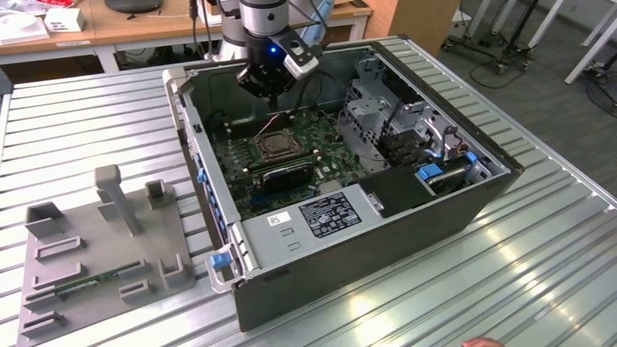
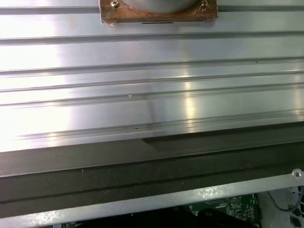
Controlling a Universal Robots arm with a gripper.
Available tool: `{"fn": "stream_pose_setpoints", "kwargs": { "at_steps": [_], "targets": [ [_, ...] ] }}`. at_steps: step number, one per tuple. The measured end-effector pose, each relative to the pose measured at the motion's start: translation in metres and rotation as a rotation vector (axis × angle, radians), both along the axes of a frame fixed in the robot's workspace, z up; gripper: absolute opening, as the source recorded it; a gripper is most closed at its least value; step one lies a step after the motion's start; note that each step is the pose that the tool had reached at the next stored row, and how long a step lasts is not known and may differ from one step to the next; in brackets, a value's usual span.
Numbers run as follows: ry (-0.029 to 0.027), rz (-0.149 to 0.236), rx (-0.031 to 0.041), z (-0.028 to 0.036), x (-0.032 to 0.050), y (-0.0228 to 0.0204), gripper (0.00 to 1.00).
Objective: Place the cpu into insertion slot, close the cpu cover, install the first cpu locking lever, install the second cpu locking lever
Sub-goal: 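Install the first cpu locking lever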
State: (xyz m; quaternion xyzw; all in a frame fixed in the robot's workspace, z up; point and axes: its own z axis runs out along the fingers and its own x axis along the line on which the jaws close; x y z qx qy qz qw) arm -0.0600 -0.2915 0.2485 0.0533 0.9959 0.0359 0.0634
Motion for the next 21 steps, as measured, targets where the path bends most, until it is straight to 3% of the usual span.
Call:
{"fn": "stream_pose_setpoints", "kwargs": {
  "at_steps": [6,16,21],
  "targets": [
    [0.0001,0.000,-0.0026,-0.0074,-0.0056,-0.0030,0.11],
    [0.0000,0.005,-0.0027,-0.0252,-0.0060,-0.0059,0.11],
    [0.0001,0.008,-0.0034,-0.0285,-0.0055,-0.0062,0.11]
  ]
}}
